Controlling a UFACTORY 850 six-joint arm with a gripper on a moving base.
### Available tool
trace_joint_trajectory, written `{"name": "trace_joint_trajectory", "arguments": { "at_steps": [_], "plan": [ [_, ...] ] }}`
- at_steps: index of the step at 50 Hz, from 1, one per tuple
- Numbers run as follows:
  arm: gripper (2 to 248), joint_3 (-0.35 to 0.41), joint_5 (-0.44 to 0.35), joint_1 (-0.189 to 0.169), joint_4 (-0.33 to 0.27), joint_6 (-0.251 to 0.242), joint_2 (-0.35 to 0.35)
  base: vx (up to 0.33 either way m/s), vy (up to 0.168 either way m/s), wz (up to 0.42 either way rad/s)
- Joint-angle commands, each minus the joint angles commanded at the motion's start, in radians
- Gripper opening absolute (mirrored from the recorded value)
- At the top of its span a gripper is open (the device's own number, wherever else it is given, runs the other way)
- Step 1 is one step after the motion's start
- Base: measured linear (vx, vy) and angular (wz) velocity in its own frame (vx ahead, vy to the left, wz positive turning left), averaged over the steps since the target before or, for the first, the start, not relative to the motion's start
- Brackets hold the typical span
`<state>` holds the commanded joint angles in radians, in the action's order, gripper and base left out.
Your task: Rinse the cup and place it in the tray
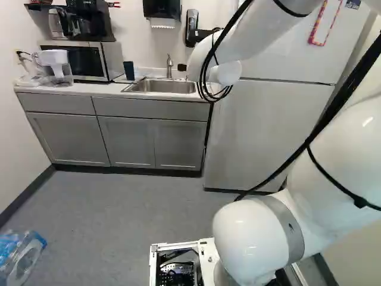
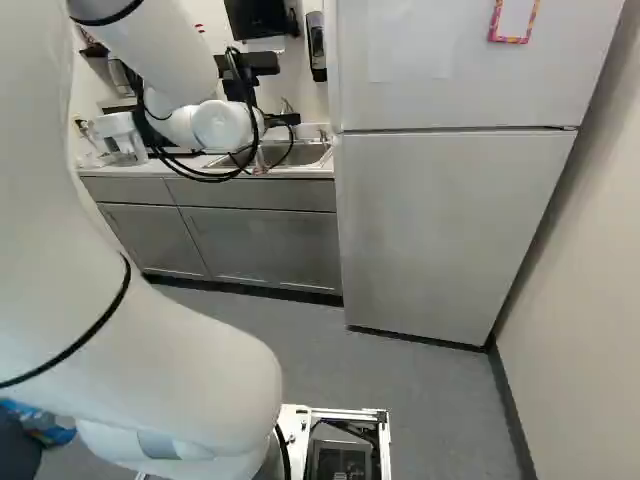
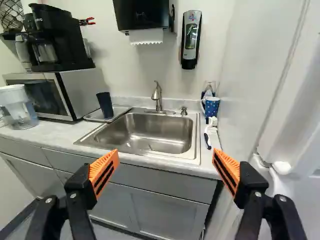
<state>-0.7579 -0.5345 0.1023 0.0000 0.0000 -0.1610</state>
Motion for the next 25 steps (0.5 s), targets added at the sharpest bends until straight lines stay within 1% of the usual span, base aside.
{"name": "trace_joint_trajectory", "arguments": {
  "at_steps": [25],
  "plan": [
    [247,0.000,0.000,0.000,0.000,0.000,0.000,0.148,0.064,-0.020]
  ]
}}
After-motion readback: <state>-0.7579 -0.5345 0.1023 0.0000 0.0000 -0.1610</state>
